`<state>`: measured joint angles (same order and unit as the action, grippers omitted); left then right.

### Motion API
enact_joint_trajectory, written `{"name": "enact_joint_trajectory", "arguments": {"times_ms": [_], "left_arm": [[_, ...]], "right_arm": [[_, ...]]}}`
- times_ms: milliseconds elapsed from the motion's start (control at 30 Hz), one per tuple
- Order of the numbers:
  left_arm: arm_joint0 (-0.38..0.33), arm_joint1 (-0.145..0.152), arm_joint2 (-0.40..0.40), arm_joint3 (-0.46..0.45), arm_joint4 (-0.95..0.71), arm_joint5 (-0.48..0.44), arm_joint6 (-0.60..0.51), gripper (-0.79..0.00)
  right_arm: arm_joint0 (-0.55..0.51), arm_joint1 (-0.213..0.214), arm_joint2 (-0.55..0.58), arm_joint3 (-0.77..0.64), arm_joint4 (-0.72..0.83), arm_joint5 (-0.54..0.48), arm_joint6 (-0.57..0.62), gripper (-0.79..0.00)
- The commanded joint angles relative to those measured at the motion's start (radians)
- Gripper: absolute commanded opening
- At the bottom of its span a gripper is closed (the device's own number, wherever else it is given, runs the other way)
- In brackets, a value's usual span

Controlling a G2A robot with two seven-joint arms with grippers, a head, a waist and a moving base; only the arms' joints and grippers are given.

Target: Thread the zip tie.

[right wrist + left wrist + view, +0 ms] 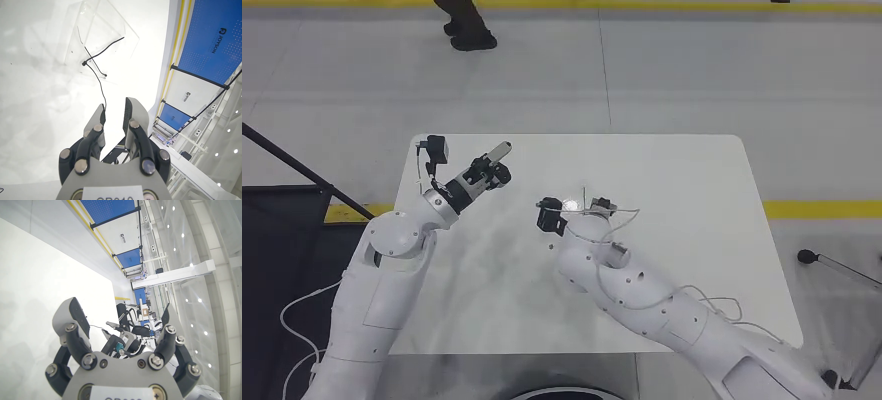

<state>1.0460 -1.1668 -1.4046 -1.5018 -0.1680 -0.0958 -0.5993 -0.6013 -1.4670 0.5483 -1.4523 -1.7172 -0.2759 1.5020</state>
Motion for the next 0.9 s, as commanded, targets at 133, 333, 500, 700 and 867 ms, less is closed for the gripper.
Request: {"name": "enact_joint_trajectory", "arguments": {"times_ms": [133,333,500,700,867], "left_arm": [[0.000,0.000,0.000,0.000,0.000,0.000,0.000,0.000],[0.000,0.000,0.000,0.000,0.000,0.000,0.000,0.000],[0.000,0.000,0.000,0.000,0.000,0.000,0.000,0.000],[0.000,0.000,0.000,0.000,0.000,0.000,0.000,0.000],[0.000,0.000,0.000,0.000,0.000,0.000,0.000,0.000]], "right_arm": [[-0.076,0.033,0.138,-0.115,0.001,-0.030,-0.030,-0.419],[-0.214,0.079,0.328,-0.288,0.035,-0.068,-0.123,-0.142],[-0.336,0.110,0.489,-0.419,0.069,-0.080,-0.237,-0.028],[-0.490,0.135,0.678,-0.538,0.144,-0.047,-0.456,0.000],[-0.590,0.145,0.803,-0.571,0.228,0.003,-0.651,0.000]]}}
